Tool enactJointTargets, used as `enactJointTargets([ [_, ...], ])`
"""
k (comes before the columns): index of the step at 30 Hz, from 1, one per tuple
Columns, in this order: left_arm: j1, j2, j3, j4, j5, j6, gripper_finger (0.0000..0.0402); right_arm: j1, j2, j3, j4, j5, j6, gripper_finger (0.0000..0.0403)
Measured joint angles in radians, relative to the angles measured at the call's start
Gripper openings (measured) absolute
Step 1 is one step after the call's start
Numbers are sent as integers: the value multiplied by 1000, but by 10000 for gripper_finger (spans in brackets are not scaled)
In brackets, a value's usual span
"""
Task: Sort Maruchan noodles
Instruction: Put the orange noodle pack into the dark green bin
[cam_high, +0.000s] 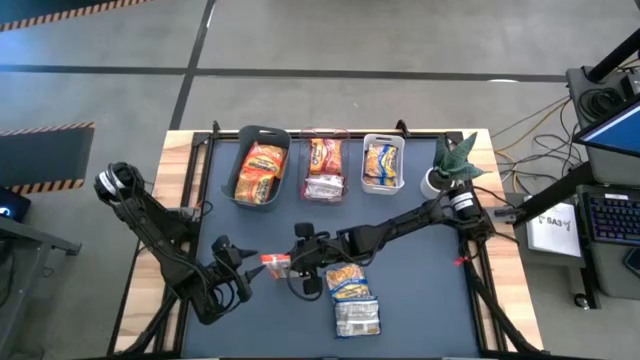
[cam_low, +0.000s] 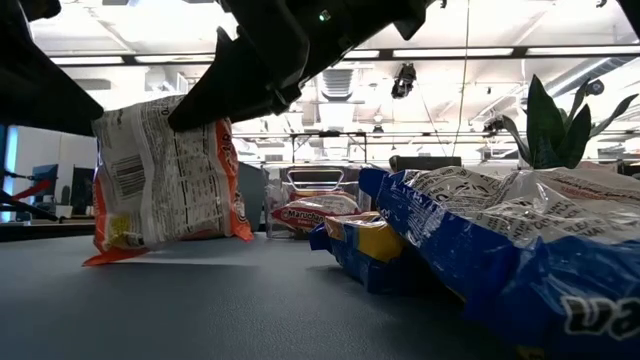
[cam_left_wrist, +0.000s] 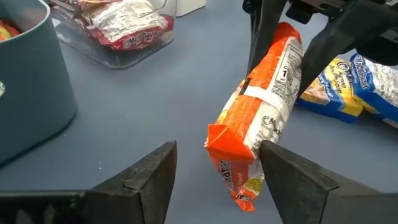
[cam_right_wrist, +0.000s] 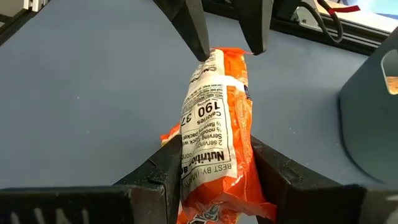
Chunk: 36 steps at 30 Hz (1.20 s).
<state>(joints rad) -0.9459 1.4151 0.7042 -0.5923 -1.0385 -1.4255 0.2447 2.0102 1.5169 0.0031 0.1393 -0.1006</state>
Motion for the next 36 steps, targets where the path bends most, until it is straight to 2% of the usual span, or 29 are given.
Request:
enactJointTargets([
  [4,0,0,-3,26,1,51,228,0,0,0,-1,-6,7,129],
  [9,0,3,-13,120,3,168,228,2,0,0,9,-9,10,129],
  [16,1,67,-27,187,-2,161,218,2,0,0,12,-8,14,129],
  [24,2,174,-36,295,-98,161,205,2,0,0,36,-9,12,129],
  [28,2,194,-24,298,-115,161,177,2,0,0,35,-12,12,136],
  [36,2,188,-12,299,-105,183,90,2,0,0,26,-15,22,151],
])
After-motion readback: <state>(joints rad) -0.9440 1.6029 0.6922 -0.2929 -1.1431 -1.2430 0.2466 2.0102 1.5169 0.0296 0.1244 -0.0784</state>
